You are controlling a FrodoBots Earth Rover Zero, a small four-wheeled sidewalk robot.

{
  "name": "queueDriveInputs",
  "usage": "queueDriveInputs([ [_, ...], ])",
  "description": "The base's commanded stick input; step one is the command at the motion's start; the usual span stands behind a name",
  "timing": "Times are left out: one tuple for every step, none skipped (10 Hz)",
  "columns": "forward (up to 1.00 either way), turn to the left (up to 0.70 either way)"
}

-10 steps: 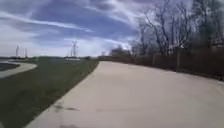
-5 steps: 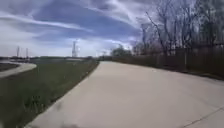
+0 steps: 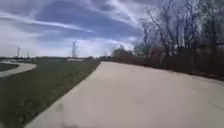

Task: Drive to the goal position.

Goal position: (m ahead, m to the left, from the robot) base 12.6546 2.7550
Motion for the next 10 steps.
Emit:
queueDriveInputs([
  [1.0,-0.15],
  [1.0,-0.3],
  [1.0,-0.35],
  [1.0,-0.14],
  [1.0,-0.03],
  [1.0,-0.01],
  [1.0,-0.11],
  [1.0,-0.38],
  [1.0,-0.17],
  [1.0,-0.02],
])
